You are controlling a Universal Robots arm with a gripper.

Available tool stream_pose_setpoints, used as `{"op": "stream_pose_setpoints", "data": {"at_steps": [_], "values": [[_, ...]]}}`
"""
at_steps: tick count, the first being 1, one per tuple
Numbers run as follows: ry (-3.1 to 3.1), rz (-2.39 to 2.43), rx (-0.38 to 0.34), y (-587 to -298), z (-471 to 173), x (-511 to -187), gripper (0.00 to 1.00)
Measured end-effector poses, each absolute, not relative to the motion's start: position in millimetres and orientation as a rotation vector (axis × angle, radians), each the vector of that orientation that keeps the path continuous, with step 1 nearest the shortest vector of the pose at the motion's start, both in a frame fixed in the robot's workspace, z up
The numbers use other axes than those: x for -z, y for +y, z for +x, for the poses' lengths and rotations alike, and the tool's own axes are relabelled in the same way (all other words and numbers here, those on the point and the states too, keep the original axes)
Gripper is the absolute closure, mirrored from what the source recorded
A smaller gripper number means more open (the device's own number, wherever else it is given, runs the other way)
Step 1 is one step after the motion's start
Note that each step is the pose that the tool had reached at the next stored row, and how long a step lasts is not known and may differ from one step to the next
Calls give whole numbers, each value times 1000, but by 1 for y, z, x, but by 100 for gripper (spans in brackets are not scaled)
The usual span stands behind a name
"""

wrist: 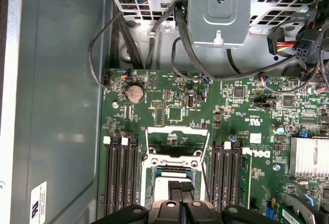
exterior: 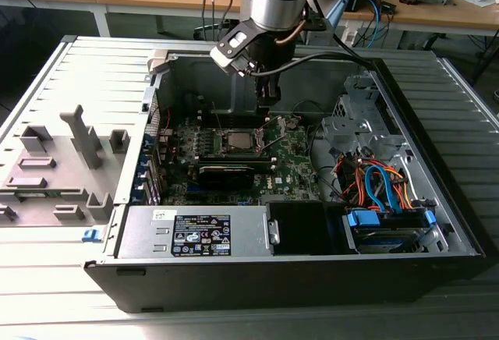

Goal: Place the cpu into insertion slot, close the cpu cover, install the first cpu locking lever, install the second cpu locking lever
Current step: 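Close the cpu cover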

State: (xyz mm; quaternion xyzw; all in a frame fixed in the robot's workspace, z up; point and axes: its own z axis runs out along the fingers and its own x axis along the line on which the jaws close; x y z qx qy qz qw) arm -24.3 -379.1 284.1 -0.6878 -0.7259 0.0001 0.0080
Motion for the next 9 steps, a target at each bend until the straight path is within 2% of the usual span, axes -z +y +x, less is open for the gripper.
{"op": "stream_pose_setpoints", "data": {"at_steps": [9], "values": [[-2269, -2150, 0, -379, -22, -284, 89]]}}
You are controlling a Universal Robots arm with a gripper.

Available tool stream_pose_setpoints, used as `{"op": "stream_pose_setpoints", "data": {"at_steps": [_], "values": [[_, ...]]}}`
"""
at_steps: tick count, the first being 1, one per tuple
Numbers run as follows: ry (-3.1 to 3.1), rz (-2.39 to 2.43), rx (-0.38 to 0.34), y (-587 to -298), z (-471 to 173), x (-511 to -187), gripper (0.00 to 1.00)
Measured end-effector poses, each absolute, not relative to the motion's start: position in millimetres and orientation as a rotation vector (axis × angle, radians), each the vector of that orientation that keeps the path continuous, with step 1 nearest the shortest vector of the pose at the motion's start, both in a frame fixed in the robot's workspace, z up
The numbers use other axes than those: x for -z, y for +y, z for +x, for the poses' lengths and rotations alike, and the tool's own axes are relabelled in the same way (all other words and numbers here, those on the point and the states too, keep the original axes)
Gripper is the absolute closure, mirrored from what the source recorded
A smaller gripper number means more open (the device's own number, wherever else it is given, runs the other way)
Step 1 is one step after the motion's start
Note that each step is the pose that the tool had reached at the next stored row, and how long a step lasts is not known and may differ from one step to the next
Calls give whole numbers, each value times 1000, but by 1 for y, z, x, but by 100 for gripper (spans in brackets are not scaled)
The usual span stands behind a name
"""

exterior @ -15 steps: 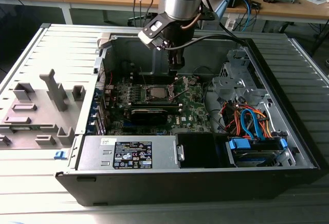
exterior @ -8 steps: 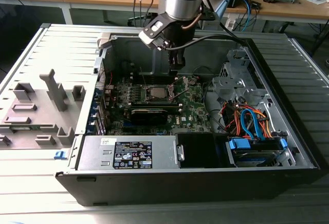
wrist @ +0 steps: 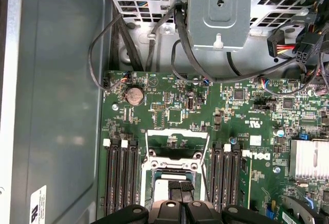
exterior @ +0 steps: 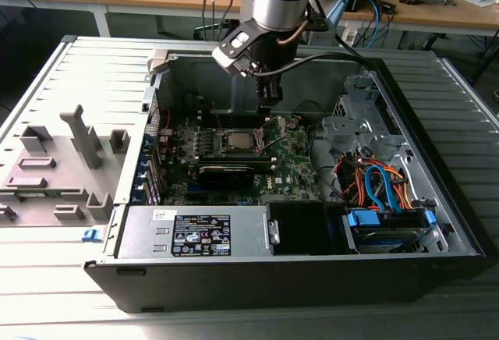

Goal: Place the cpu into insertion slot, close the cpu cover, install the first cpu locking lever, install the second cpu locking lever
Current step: 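Close the cpu cover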

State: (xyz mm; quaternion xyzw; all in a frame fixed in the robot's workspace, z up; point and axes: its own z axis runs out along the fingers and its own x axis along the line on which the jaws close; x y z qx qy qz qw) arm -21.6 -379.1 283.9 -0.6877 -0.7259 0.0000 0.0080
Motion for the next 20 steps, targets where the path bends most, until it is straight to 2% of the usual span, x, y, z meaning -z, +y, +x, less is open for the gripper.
{"op": "stream_pose_setpoints", "data": {"at_steps": [20], "values": [[-2269, -2150, 0, -379, -15, -283, 89]]}}
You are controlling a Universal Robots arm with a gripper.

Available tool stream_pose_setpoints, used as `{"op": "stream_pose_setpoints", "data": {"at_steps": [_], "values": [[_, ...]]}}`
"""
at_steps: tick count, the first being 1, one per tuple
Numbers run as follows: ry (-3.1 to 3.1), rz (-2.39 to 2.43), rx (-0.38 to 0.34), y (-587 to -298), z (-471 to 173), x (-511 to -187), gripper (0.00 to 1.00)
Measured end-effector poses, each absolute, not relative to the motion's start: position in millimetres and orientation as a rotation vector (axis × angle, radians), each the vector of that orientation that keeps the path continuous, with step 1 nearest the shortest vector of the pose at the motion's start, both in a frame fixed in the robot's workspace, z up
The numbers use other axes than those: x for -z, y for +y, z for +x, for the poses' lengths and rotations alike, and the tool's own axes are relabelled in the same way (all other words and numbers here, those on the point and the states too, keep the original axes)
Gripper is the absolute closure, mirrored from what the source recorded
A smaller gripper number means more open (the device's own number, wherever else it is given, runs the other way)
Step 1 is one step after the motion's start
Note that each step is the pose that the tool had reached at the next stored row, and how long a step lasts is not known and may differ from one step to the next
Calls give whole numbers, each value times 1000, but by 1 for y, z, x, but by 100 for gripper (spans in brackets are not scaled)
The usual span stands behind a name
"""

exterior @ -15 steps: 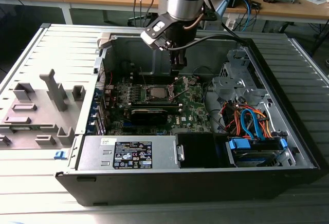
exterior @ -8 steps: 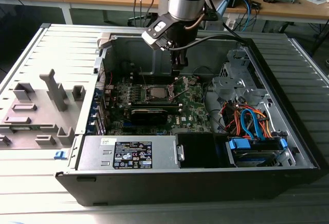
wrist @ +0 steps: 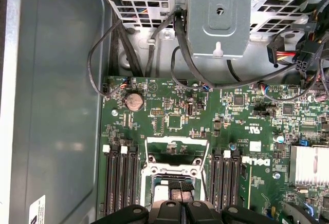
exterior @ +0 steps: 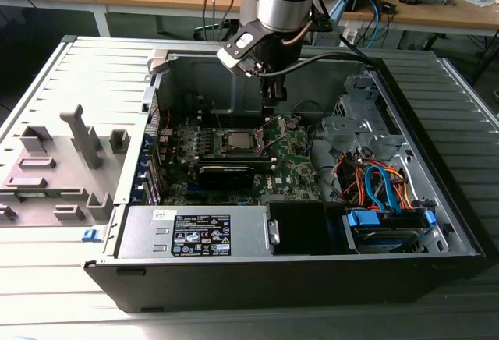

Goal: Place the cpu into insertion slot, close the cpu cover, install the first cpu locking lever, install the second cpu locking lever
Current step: 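Close the cpu cover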

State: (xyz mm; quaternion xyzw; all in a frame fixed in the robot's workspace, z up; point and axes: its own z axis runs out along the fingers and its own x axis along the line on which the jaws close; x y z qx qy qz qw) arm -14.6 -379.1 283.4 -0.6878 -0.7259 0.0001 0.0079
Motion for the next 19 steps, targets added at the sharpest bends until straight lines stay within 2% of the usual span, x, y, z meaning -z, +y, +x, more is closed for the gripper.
{"op": "stream_pose_setpoints", "data": {"at_steps": [19], "values": [[-2269, -2150, 0, -379, -8, -283, 89]]}}
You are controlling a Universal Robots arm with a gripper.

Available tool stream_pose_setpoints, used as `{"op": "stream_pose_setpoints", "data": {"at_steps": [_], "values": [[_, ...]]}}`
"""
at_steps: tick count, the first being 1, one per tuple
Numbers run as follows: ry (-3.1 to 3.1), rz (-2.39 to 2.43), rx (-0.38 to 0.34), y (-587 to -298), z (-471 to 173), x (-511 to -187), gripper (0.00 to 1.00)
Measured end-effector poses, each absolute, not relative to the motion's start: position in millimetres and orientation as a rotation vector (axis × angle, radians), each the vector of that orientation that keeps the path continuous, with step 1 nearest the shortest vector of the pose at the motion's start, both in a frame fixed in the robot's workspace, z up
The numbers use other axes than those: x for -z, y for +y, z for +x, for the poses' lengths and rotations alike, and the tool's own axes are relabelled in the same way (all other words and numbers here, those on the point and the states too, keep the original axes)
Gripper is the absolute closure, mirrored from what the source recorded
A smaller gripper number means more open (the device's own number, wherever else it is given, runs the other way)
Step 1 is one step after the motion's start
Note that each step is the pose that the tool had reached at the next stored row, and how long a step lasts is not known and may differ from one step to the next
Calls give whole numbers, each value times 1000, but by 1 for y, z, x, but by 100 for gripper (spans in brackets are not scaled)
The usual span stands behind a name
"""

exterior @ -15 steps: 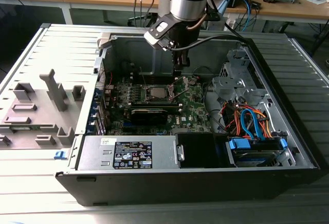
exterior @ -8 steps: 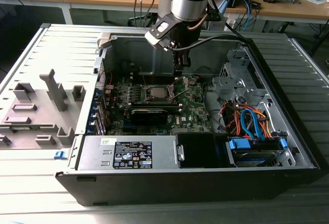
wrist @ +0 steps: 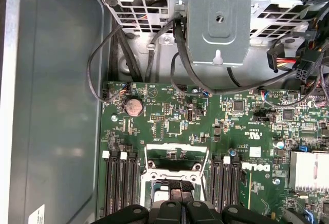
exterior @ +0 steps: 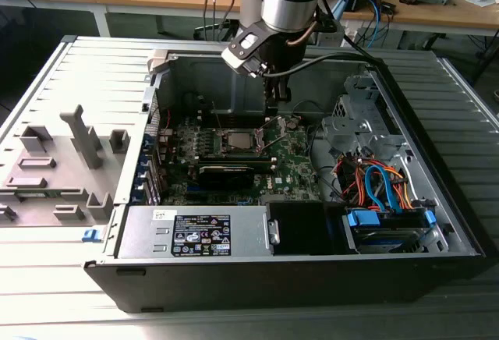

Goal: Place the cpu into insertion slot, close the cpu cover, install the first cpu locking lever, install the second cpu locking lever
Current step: 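Close the cpu cover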

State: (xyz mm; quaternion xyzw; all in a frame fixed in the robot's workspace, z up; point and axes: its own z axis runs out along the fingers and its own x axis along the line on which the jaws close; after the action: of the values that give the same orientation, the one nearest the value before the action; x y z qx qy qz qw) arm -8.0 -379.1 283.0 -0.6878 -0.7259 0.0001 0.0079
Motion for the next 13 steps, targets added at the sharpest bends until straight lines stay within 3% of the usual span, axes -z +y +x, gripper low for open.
{"op": "stream_pose_setpoints", "data": {"at_steps": [13], "values": [[-2269, -2150, -1, -379, -2, -283, 89]]}}
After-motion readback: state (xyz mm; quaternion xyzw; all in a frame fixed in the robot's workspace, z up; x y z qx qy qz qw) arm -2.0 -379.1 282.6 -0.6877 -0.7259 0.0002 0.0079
